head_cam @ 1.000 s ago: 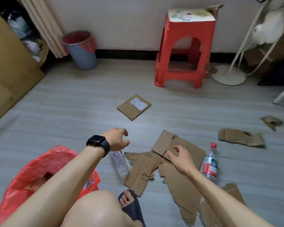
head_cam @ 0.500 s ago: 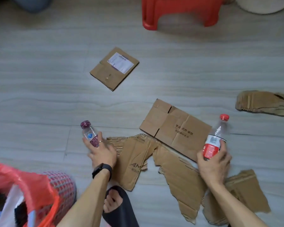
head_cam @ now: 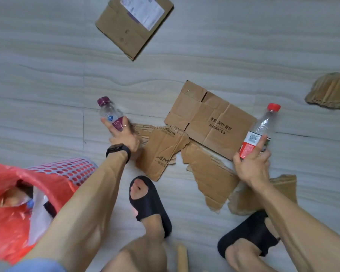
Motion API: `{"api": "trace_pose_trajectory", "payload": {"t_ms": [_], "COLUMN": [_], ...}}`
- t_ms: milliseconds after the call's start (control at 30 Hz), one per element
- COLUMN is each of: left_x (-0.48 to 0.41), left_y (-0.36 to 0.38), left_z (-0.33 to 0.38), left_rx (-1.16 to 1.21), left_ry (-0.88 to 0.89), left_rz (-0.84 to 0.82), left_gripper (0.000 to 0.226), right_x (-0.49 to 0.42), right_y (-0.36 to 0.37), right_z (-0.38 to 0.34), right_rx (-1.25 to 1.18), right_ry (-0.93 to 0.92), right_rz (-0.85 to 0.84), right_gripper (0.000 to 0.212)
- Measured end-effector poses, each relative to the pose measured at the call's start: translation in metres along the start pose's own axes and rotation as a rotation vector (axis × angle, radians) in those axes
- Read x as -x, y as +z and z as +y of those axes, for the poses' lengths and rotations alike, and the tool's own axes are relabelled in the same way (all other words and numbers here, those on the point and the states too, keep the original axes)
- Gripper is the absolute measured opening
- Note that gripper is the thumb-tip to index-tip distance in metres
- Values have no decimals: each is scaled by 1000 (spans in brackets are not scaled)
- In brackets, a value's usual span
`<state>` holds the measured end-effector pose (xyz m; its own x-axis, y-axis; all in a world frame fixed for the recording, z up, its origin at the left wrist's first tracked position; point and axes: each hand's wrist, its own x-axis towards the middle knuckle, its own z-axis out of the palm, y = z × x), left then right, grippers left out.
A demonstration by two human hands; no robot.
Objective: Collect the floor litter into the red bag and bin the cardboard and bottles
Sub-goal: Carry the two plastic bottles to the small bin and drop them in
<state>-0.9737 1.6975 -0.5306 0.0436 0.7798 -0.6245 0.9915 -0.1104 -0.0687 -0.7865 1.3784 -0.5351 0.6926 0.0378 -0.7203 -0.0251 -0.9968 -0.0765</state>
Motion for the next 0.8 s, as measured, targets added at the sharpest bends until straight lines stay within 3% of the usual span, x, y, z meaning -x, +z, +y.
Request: {"api": "trace_pose_trajectory", "payload": {"t_ms": [133,200,367,500,800], "left_x": [22,61,164,229,311], "left_y": [-53,-92,-199,-349,-648], "left_z": [13,21,32,17,-49], "left_rx": [-31,-24,-62,-12,291], "left_ry": [118,179,323,424,375], "left_rz": [-269,-311,-297,-231,-66], "left_gripper": [55,45,41,42,46], "right_x": [0,11,113,250,501], "right_y": [-87,-148,-255,-353,-521], "right_z": [-23,-44,-113,-205,-392], "right_rx": [206,244,248,156,-134], "right_ry": [50,28,-112,-273,-538], "right_rz": [-270,-327,-331,-310,-218], "right_gripper": [107,108,97,85,82]}}
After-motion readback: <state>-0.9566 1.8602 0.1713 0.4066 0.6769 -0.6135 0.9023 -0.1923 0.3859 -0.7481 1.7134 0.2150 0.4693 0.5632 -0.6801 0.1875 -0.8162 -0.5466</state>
